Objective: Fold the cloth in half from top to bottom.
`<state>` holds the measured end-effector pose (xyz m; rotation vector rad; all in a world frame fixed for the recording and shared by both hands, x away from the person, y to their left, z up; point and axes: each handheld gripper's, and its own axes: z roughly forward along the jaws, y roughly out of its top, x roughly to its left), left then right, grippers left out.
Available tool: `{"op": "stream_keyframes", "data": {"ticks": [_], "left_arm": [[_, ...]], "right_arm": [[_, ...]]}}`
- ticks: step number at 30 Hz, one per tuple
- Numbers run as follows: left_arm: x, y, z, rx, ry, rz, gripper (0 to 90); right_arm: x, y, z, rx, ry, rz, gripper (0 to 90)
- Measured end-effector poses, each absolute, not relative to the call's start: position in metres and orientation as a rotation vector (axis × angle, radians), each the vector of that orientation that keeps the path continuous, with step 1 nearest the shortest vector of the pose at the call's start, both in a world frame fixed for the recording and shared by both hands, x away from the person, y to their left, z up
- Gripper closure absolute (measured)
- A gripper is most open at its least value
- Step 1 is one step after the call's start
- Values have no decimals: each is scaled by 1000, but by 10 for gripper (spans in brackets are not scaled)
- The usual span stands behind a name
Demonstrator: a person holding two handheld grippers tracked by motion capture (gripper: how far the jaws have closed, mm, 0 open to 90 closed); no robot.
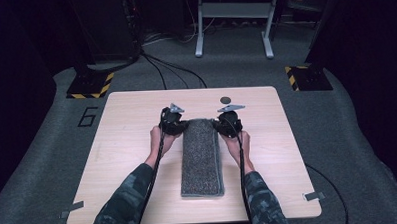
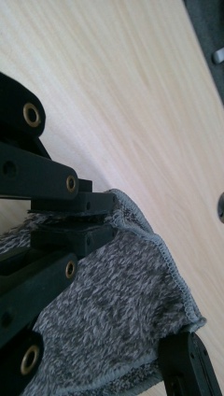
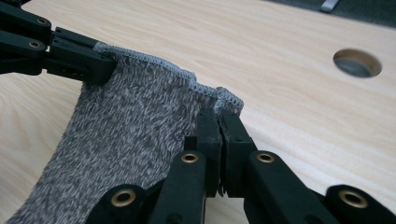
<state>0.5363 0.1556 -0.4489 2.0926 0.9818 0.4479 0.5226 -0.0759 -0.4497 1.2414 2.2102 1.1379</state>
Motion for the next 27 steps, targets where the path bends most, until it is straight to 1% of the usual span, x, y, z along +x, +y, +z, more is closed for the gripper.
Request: {"op": "stream_keyframes", "data": {"ticks": [5, 10, 18, 27], "left_arm": [[535, 155, -435, 2054, 965, 483, 851], [531, 160, -423, 2017, 950, 481, 850], [529, 163, -402, 1995, 919, 513, 850], [509, 165, -415, 2012, 889, 453, 850]], "right_arm": [[523, -76, -436, 1205, 2182, 1150, 883], [520, -80, -425, 1186, 2156, 1178, 883], [520, -81, -407, 1139, 2130, 1185, 883], [498, -84, -418, 1113, 2153, 1202, 882]]}}
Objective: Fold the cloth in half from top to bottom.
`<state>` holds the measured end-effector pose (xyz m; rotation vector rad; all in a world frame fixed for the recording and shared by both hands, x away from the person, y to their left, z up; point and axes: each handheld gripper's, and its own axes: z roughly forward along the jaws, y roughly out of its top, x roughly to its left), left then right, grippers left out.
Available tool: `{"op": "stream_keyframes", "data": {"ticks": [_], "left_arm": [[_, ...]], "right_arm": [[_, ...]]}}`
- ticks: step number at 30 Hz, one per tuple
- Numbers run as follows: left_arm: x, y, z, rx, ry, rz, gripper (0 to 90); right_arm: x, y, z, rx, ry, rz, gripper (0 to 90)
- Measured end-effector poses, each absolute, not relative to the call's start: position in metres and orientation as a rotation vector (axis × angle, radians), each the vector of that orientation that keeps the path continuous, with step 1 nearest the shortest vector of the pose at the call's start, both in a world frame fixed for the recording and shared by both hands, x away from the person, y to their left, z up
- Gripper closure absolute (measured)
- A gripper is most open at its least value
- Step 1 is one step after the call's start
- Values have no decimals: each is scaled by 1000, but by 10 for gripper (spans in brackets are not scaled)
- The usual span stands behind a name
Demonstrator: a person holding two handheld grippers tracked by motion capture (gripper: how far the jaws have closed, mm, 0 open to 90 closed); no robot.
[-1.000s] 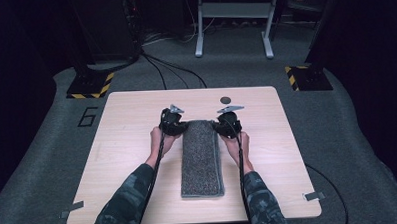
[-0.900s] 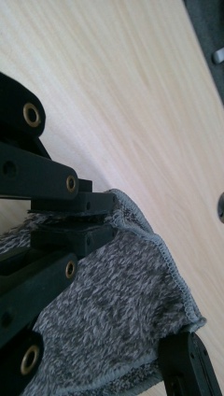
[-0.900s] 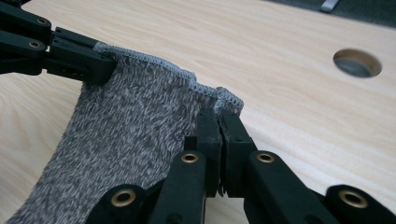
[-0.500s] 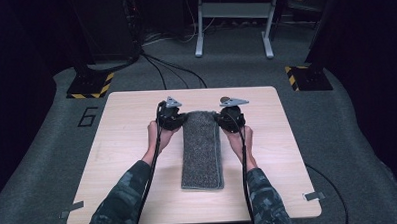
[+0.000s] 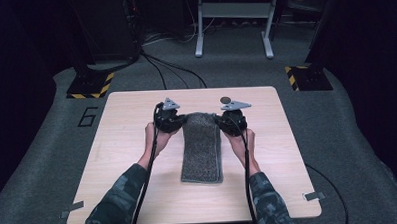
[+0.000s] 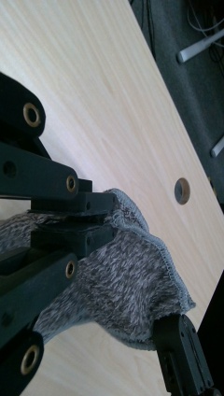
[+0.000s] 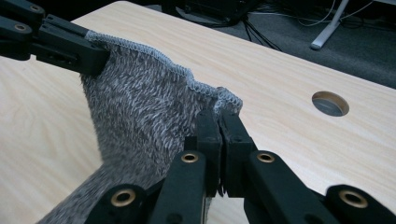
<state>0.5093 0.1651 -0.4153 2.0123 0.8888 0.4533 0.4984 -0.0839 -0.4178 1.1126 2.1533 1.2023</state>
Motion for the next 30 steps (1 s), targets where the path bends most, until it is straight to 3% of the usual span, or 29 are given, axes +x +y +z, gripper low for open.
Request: {"op": "stream_keyframes", "data": {"ticks": [30], "left_arm": [[450, 169, -467, 2106, 808, 328, 843]], "right_arm": [[404, -91, -472, 1044, 2233, 1226, 870]]}}
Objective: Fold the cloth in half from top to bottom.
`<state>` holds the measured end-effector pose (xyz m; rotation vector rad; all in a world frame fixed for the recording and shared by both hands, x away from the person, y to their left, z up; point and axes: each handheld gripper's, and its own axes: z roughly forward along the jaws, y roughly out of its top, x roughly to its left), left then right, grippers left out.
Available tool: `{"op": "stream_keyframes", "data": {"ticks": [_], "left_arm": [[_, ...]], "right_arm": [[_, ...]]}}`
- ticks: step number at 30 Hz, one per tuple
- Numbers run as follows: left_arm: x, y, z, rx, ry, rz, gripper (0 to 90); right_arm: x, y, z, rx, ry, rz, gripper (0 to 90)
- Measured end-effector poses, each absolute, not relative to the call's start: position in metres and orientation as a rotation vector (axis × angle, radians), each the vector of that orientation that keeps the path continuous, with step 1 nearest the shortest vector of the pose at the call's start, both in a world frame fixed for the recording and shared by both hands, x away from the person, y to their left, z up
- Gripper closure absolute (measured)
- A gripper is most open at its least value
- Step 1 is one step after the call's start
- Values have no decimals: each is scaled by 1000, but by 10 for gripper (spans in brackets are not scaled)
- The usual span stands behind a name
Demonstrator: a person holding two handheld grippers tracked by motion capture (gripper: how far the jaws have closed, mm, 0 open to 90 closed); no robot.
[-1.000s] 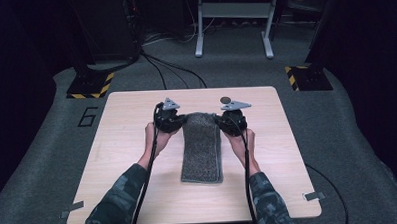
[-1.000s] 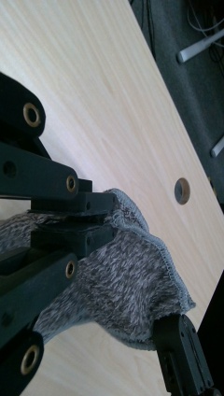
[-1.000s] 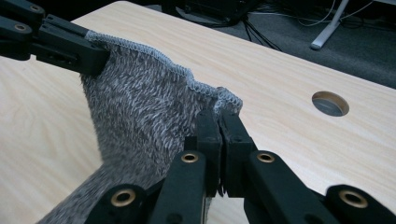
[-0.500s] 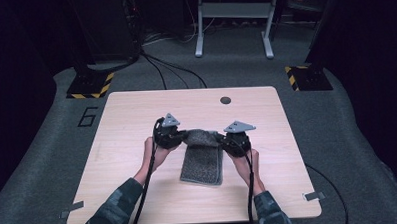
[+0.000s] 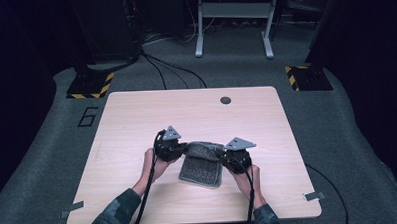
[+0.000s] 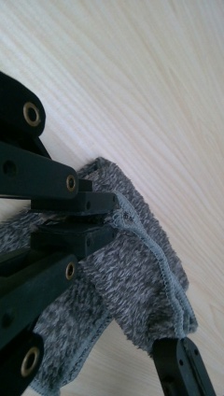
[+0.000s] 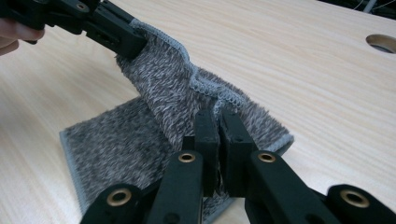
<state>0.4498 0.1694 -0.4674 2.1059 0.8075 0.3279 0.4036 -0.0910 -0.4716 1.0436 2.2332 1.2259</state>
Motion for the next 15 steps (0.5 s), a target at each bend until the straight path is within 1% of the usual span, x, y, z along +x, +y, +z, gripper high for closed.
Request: {"op": "stream_keyframes", "data": {"ticks": [2, 15], "left_arm": [[448, 172, -471, 2104, 812, 305, 843], [427, 176, -475, 2104, 781, 284, 832]], "right_arm": [[400, -91, -474, 1040, 2233, 1229, 870], [376, -93, -481, 1020, 2223, 1250, 871]]}}
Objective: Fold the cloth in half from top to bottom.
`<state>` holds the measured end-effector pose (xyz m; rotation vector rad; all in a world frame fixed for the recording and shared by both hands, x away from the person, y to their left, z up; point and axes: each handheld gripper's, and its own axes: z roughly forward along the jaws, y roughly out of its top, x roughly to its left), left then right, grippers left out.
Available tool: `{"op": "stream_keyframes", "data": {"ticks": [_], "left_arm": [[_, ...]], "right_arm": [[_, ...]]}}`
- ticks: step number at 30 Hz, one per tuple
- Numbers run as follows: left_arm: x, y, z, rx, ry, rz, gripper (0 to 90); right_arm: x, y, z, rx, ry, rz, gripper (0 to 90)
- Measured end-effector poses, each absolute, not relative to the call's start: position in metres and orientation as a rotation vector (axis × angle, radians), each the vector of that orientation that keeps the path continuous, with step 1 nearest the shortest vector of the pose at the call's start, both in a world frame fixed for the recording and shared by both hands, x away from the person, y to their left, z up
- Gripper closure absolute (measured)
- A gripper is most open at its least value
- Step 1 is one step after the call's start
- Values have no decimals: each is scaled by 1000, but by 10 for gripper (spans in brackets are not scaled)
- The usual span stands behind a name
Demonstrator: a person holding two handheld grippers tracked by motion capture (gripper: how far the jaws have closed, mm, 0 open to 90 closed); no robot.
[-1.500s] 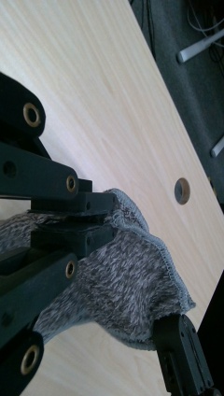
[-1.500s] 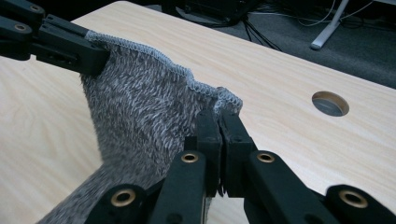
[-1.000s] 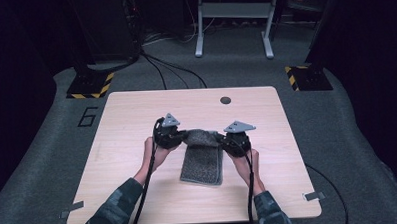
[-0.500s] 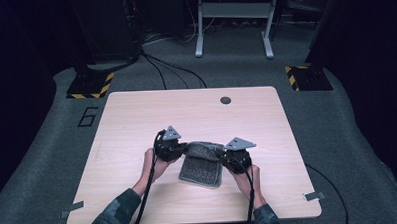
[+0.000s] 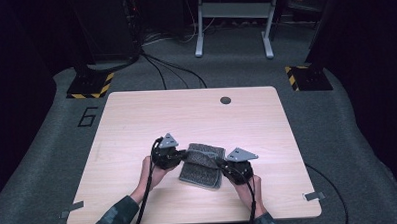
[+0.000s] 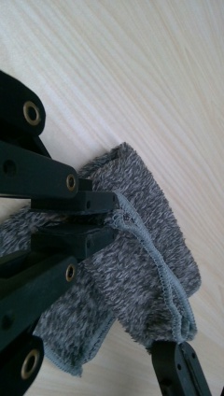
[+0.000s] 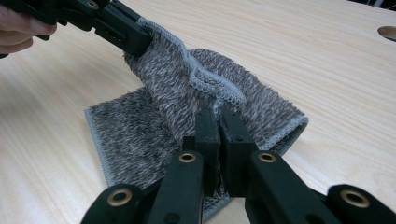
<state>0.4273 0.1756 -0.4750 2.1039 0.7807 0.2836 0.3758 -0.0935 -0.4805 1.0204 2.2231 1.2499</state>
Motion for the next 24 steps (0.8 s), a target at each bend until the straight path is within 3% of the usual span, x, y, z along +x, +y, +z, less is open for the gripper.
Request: {"op": "stream_keyframes", "data": {"ticks": [4, 6, 9, 13, 24], "left_arm": [[420, 178, -479, 2136, 765, 259, 787], [416, 181, -483, 2145, 763, 227, 721], [408, 185, -487, 2166, 768, 162, 543], [397, 194, -483, 2161, 769, 134, 397], [427, 188, -475, 2130, 863, 271, 254]], "right_arm": [[366, -94, -486, 998, 2255, 1241, 848], [359, -94, -490, 980, 2290, 1230, 812], [350, -99, -494, 981, 2310, 1243, 738], [344, -112, -494, 995, 2306, 1321, 603], [373, -110, -484, 1147, 2203, 1268, 294]]}}
